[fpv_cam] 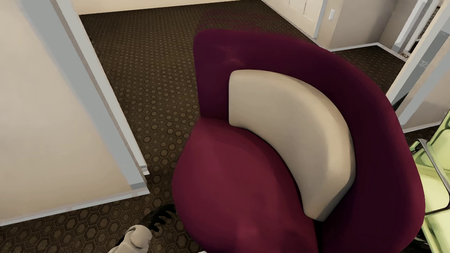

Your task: Sit on the dark pink chair

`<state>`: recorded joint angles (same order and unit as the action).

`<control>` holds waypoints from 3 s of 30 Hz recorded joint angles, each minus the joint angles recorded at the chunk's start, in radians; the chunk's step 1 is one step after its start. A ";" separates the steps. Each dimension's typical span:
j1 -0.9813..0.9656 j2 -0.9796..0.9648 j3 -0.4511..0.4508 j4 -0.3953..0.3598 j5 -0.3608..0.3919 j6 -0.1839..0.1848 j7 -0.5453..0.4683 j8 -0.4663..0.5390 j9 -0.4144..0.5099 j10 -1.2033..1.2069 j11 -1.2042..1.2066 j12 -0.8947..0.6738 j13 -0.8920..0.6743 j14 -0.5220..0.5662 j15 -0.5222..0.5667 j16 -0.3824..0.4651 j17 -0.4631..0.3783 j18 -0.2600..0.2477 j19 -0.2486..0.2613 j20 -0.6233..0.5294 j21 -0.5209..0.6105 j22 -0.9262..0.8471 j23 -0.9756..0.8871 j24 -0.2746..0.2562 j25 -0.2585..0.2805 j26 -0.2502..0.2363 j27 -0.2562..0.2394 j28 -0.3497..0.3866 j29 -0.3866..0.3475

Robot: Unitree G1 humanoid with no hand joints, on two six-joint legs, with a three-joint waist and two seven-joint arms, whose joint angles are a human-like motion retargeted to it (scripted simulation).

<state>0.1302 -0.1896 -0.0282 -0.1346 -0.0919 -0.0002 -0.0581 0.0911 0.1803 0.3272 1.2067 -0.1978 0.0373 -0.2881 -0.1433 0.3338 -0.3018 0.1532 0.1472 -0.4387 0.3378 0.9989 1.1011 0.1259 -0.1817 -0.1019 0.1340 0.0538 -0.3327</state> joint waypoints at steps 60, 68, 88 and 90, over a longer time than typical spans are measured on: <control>-1.049 -0.733 0.041 0.535 -0.148 0.046 -0.187 0.119 0.588 1.574 0.769 -0.054 -0.442 -0.450 -0.487 -0.004 -0.048 -0.383 0.096 0.080 0.111 0.060 -0.158 0.063 -0.015 0.113 0.004 0.276 -0.234; -1.182 -0.899 0.038 0.467 -0.116 0.031 -0.192 0.112 0.527 1.488 0.677 -0.128 -0.395 -0.467 -0.481 0.028 -0.074 -0.338 0.089 0.063 0.072 0.062 -0.066 0.030 0.032 0.052 -0.012 0.255 -0.199; -0.584 0.570 0.172 0.228 0.022 -0.031 -0.005 -0.196 0.046 0.220 -1.134 0.203 -0.294 0.108 -0.157 -0.057 0.009 -0.276 -0.106 0.157 0.145 0.164 -0.071 0.114 -0.136 -0.013 -0.127 0.081 0.015; -0.598 0.642 0.184 0.202 0.023 -0.034 -0.004 -0.211 0.027 0.063 -1.148 0.246 -0.350 0.109 -0.183 -0.064 0.023 -0.176 -0.091 0.220 0.182 0.161 -0.124 0.124 -0.147 -0.014 -0.123 0.042 0.008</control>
<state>-0.4680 0.4528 0.1558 0.0674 -0.0690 -0.0340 -0.0619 -0.1203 0.2078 0.3901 0.0585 0.0486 -0.3131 -0.1790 -0.3263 0.2702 -0.2786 -0.0224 0.0566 -0.2189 0.5193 1.1599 0.9767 0.2499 -0.3289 -0.1157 0.0112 0.0960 -0.3247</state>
